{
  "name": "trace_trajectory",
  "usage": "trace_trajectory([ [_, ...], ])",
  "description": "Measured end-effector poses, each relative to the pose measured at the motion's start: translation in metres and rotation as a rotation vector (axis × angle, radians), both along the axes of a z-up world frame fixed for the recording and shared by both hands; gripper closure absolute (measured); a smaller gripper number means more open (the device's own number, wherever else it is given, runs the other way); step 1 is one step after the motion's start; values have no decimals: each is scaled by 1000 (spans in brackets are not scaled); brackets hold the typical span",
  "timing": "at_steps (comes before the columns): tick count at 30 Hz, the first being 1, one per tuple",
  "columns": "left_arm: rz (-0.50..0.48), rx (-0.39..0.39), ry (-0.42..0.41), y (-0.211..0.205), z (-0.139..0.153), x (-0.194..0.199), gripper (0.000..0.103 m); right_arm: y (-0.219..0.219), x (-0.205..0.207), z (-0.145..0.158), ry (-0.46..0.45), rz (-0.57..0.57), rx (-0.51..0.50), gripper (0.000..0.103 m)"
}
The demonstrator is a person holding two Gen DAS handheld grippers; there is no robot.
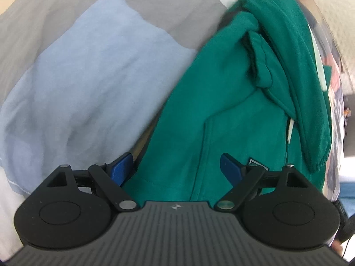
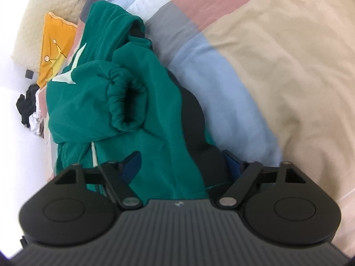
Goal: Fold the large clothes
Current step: 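Move both open tools down to the green hoodie's hem edge, then close both tools on the hoodie hem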
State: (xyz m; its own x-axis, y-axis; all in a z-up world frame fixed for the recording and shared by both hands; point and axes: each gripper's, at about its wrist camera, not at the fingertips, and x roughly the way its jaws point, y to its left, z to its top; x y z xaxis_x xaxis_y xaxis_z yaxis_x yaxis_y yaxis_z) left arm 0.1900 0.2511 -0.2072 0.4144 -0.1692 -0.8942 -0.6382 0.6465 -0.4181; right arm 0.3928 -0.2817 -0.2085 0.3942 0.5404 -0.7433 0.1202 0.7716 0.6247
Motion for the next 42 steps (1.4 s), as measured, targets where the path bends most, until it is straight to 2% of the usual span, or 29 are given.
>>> trace_trajectory([
  [1, 9, -8, 7, 2, -1, 0, 15, 3, -2, -1, -3, -2, 9, 27],
  [3, 23, -13, 33, 4, -5, 3, 15, 11, -5, -3, -16, -14, -3, 38],
  [4, 22, -9, 44, 4, -6, 6, 15, 12, -7, -5, -20, -29, -10, 45],
  [5, 13, -3, 53, 4, -7, 9, 15, 11, -8, -5, -21, -47, -10, 61],
  [8, -42, 11, 71, 1, -8, 16, 15, 1, -12, -4, -32, -98, 19, 83],
  [13, -141, 34, 130, -6, -14, 34, 16, -9, -19, 4, -121, -121, 171, 88],
  [16, -187, 77, 142, -13, -11, 39, 24, -9, -24, 13, -182, -96, 223, 88],
  [19, -229, 123, 141, -21, -7, 42, 38, -7, -20, 10, -170, -100, 221, 88],
  [21, -255, 152, 132, -27, -2, 43, 58, -7, -18, 8, -150, -110, 208, 88],
  [22, -267, 157, 119, -29, -1, 41, 64, -7, -18, 7, -142, -114, 202, 88],
  [24, -287, 170, 86, -35, 7, 39, 83, -7, -18, 6, -127, -122, 192, 88],
  [26, -285, 171, 44, -37, 15, 35, 87, -10, -21, 5, -117, -127, 185, 88],
  [30, -237, 111, -62, -30, 27, 18, 90, -13, -24, 7, -128, -127, 200, 88],
  [33, -250, 131, -67, -38, 31, 17, 90, -15, -27, 15, -195, -145, 232, 90],
  [37, -231, 119, -125, -36, 34, 10, 91, -27, -31, 19, -249, -188, 320, 91],
  [42, -148, -13, -249, -23, 40, -6, 92, -39, -38, 25, -278, -225, 356, 91],
])
